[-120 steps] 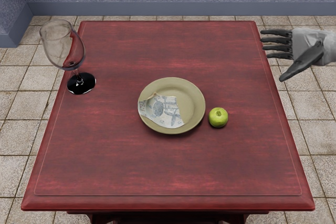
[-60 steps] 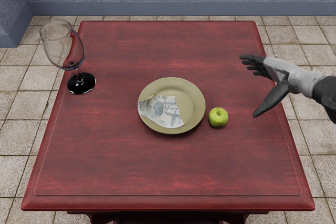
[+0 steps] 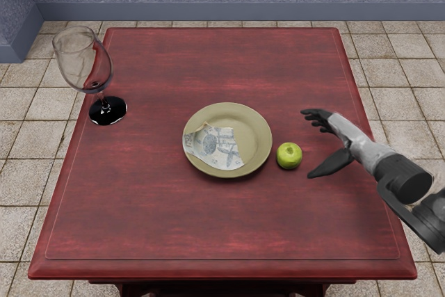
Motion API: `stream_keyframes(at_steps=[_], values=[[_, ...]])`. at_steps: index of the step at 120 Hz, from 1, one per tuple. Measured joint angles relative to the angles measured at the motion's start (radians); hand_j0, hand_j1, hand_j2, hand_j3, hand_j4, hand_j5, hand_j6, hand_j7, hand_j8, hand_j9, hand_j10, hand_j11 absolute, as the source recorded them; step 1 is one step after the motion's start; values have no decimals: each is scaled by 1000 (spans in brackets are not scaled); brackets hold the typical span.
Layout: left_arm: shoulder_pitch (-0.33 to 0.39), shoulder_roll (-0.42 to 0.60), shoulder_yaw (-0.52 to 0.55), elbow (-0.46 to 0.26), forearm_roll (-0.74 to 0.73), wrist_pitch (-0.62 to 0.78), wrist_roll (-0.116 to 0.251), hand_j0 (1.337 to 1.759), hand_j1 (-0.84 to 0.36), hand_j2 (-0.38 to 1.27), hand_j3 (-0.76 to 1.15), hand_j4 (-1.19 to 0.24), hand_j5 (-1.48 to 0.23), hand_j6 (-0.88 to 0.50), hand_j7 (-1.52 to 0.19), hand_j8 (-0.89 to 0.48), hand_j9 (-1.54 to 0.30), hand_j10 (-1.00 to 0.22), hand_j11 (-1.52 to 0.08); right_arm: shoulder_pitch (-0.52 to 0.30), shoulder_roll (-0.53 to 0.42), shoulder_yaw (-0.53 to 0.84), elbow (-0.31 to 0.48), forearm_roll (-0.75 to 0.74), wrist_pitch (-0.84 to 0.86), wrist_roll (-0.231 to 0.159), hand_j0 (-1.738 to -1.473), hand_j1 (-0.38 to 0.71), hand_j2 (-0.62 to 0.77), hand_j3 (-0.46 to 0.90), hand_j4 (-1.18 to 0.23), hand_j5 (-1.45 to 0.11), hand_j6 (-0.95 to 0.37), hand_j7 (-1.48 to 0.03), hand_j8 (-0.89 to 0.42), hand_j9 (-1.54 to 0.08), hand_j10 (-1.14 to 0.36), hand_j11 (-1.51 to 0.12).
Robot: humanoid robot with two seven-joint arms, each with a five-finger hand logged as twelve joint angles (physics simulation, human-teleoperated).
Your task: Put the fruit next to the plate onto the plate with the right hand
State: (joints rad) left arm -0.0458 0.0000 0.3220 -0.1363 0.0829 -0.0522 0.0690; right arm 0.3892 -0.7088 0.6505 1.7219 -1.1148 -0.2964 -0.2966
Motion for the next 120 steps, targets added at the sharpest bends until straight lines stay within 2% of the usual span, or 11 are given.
stream_keyframes(at_steps=[21, 40, 47, 69, 96, 120], values=[[0, 0, 0, 0, 0, 0, 0, 1658, 55, 49, 0, -245, -318, -245, -318, -245, -318, -245, -318, 6, 67, -3, 4, -75, -12, -153, -1658, -93, -41, 0, -216, -279, -217, -279, -217, -279, -216, -279], [0, 0, 0, 0, 0, 0, 0, 1658, 55, 49, 0, -245, -318, -245, -318, -245, -318, -245, -318, 58, 102, -3, 8, -93, -5, -255, -1658, -85, -42, 0, -223, -288, -224, -287, -223, -288, -222, -287], [0, 0, 0, 0, 0, 0, 0, 1658, 55, 49, 0, -245, -318, -245, -318, -245, -318, -245, -318, 83, 117, -3, 9, -94, -2, -280, -1658, -85, -42, 0, -222, -287, -224, -287, -223, -287, -222, -287], [0, 0, 0, 0, 0, 0, 0, 1658, 55, 49, 0, -245, -318, -245, -318, -245, -318, -245, -318, 112, 137, -4, 10, -94, 22, -308, -1658, -84, -42, 0, -223, -288, -224, -288, -223, -288, -223, -288], [0, 0, 0, 0, 0, 0, 0, 1658, 55, 49, 0, -245, -318, -245, -318, -245, -318, -245, -318, 109, 171, -28, 10, -103, 18, -314, -1658, -28, -52, 0, -269, -349, -270, -348, -270, -349, -269, -349], [0, 0, 0, 0, 0, 0, 0, 1658, 55, 49, 0, -245, -318, -245, -318, -245, -318, -245, -318, 100, 177, -57, 10, -127, -87, -314, -1658, 18, -60, 0, -308, -399, -309, -399, -309, -399, -308, -399]])
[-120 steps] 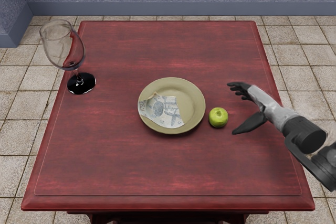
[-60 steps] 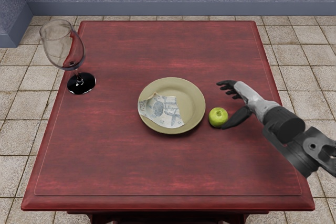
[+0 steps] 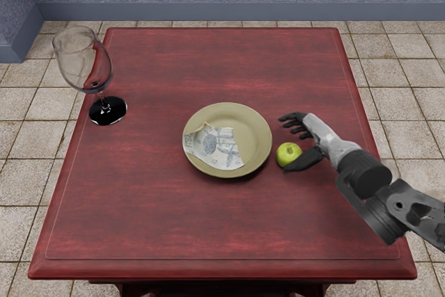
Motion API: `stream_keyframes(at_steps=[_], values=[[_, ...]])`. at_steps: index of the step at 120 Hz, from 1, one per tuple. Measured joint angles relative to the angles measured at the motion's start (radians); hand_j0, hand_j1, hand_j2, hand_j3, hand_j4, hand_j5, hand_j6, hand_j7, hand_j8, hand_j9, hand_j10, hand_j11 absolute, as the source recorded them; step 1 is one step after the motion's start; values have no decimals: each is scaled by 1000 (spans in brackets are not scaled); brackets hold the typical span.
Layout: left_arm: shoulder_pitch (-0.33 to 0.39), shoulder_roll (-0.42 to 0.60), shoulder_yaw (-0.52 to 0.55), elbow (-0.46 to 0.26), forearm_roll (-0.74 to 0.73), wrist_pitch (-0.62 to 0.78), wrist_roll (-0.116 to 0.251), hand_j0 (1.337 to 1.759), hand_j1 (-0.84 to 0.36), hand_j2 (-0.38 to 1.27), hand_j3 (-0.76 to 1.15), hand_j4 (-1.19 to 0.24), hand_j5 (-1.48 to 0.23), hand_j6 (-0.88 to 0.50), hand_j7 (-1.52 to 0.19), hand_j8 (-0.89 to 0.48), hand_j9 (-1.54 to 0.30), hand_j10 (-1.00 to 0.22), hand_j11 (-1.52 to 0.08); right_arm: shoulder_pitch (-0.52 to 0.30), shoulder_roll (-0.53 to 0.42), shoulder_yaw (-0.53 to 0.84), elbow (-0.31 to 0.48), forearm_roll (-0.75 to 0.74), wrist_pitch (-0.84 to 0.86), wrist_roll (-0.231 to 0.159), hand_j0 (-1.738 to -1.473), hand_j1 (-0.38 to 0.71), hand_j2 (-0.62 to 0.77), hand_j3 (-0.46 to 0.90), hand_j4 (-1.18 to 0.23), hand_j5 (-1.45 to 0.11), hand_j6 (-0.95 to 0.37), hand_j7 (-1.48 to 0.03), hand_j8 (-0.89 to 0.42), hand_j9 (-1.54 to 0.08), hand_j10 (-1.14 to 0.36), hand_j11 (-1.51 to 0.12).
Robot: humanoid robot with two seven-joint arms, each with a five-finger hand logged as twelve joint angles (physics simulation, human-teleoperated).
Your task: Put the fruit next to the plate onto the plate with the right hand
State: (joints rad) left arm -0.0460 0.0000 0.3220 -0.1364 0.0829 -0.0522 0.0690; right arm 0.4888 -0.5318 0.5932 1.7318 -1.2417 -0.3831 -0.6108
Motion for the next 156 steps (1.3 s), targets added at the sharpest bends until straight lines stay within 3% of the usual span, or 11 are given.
stream_keyframes(at_steps=[74, 96, 125, 156], values=[[0, 0, 0, 0, 0, 0, 0, 1658, 55, 49, 0, -245, -318, -245, -318, -245, -318, -245, -318, -5, 27, -70, 0, -37, -93, 0, -1658, 176, -82, 0, -436, -568, -437, -567, -437, -568, -436, -568], [0, 0, 0, 0, 0, 0, 0, 1658, 55, 49, 0, -245, -318, -245, -318, -245, -318, -245, -318, -6, 15, -67, 0, -38, -94, 1, -1657, 254, 69, 0, -547, -735, -524, -723, -397, -733, -452, -736], [0, 0, 0, 0, 0, 0, 0, 1658, 55, 49, 0, -245, -318, -245, -318, -245, -318, -245, -318, -3, -9, -46, -1, -18, -112, 0, -1654, 266, 328, 0, -691, -955, -553, -924, -393, -952, -482, -947], [0, 0, 0, 0, 0, 0, 0, 1658, 55, 49, 0, -245, -318, -245, -318, -245, -318, -245, -318, 84, -57, -8, -1, 140, -36, -1, -1654, 261, 303, 0, -735, -1039, -513, -991, -345, -1023, -465, -1012]])
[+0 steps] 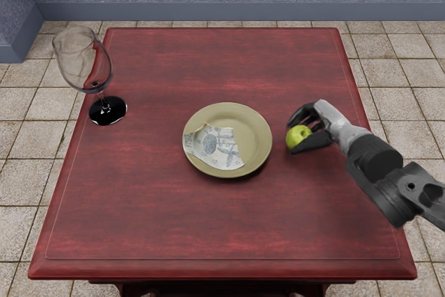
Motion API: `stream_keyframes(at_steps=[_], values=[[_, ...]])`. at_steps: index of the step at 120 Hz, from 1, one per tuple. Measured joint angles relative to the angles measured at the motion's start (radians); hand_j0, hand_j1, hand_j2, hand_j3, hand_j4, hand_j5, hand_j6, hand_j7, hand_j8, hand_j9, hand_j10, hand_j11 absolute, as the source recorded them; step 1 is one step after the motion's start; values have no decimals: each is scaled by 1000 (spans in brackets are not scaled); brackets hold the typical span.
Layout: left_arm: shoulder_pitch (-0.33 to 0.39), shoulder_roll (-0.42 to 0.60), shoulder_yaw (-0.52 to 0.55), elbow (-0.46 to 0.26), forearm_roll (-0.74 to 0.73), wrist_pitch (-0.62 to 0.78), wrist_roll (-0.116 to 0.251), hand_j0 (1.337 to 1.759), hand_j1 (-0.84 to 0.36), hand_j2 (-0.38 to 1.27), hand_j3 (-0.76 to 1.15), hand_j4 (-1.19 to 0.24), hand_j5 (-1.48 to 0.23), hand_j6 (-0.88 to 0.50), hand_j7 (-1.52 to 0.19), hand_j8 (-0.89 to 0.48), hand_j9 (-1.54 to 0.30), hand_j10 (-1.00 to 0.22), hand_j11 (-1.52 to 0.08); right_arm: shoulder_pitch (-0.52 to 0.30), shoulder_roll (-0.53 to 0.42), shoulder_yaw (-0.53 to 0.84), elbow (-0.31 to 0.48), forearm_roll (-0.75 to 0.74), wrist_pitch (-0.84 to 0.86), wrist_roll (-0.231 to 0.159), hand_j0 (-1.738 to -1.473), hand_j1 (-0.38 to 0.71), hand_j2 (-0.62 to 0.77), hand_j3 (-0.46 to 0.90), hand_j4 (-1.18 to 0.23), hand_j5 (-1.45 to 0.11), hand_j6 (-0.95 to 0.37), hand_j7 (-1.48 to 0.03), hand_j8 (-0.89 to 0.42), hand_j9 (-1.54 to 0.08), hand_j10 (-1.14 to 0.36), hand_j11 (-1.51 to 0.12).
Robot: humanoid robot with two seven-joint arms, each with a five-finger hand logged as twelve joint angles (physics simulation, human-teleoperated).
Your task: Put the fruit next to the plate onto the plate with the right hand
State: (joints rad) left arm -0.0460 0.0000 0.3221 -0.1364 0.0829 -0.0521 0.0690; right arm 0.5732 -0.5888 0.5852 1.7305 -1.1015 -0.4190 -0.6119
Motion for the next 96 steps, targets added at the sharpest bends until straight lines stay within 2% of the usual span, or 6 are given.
stream_keyframes(at_steps=[34, 52, 60, 77, 88, 96], values=[[0, 0, 0, 0, 0, 0, 0, 1658, 55, 49, 0, -245, -318, -245, -318, -245, -318, -245, -318, 35, -87, 240, -6, 344, 382, 0, -1654, 241, 276, 0, -753, -1073, -511, -1017, -345, -1045, -467, -1037], [0, 0, 0, 0, 0, 0, 0, 1658, 55, 49, 0, -245, -318, -245, -318, -245, -318, -245, -318, 44, -95, 326, -13, 470, 546, 0, -1654, 242, 291, 1, -775, -1120, -499, -1052, -336, -1090, -455, -1075], [0, 0, 0, 0, 0, 0, 0, 1658, 55, 49, 0, -245, -318, -245, -318, -245, -318, -245, -318, 55, -75, 339, -15, 493, 581, 0, -1655, 244, 296, 2, -787, -1150, -488, -1072, -314, -1116, -452, -1101], [0, 0, 0, 0, 0, 0, 0, 1658, 55, 49, 0, -245, -318, -245, -318, -245, -318, -245, -318, 114, 4, 320, -44, 499, 618, 0, -1655, 271, 432, 0, -810, -1176, -528, -1099, -343, -1138, -480, -1117], [0, 0, 0, 0, 0, 0, 0, 1658, 55, 49, 0, -245, -318, -245, -318, -245, -318, -245, -318, 165, 62, 272, -78, 448, 628, -1, -1654, 256, 427, 0, -814, -1194, -559, -1109, -361, -1153, -492, -1126], [0, 0, 0, 0, 0, 0, 0, 1658, 55, 49, 0, -245, -318, -245, -318, -245, -318, -245, -318, 183, 97, 248, -95, 383, 630, 0, -1655, 288, 525, 0, -824, -1188, -578, -1113, -372, -1147, -495, -1123]])
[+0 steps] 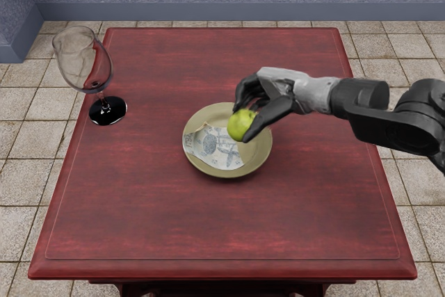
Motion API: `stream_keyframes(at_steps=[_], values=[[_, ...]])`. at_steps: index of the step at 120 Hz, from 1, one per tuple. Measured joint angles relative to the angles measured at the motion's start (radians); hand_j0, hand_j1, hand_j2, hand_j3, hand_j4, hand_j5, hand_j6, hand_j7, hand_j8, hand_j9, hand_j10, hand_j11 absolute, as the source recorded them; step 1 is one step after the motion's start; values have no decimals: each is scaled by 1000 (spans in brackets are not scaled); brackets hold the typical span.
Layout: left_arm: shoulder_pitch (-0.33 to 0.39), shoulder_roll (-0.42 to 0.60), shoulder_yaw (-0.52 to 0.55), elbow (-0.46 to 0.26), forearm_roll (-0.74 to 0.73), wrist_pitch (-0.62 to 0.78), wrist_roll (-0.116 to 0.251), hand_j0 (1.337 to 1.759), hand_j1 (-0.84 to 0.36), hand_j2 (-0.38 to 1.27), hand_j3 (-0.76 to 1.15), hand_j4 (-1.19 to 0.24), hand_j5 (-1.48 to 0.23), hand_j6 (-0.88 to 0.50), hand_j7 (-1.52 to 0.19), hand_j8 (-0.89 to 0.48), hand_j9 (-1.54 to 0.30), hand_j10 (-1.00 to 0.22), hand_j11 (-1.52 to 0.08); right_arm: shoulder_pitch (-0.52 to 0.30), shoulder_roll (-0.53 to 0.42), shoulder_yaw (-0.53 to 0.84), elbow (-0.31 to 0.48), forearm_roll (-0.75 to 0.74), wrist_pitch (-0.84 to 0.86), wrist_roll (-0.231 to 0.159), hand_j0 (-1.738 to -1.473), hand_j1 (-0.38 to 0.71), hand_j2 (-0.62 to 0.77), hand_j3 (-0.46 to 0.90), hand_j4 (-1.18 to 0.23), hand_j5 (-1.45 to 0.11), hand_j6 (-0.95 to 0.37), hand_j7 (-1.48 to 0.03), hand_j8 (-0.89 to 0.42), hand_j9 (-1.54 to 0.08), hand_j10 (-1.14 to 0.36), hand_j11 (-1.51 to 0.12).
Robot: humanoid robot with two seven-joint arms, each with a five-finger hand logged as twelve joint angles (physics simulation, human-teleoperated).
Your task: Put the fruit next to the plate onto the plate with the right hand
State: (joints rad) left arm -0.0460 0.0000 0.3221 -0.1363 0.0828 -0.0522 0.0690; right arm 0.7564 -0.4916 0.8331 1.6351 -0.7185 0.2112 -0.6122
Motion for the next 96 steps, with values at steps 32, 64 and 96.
stream_keyframes(at_steps=[32, 64, 96], values=[[0, 0, 0, 0, 0, 0, 0, 1658, 55, 49, 0, -245, -318, -245, -318, -245, -318, -245, -318, 23, 120, -62, -61, -184, -4, 0, -1657, 355, 594, 0, -841, -1181, -646, -1123, -356, -1148, -467, -1121], [0, 0, 0, 0, 0, 0, 0, 1658, 55, 49, 0, -245, -318, -245, -318, -245, -318, -245, -318, 25, 138, -65, -84, -202, -48, 1, -1658, -26, 195, 0, -358, -492, -306, -474, -191, -482, -233, -475], [0, 0, 0, 0, 0, 0, 0, 1658, 55, 49, 0, -245, -318, -245, -318, -245, -318, -245, -318, 24, -34, 13, -89, 258, 96, 1, -1658, -229, 48, 0, -125, -169, -111, -164, -80, -167, -91, -165]])
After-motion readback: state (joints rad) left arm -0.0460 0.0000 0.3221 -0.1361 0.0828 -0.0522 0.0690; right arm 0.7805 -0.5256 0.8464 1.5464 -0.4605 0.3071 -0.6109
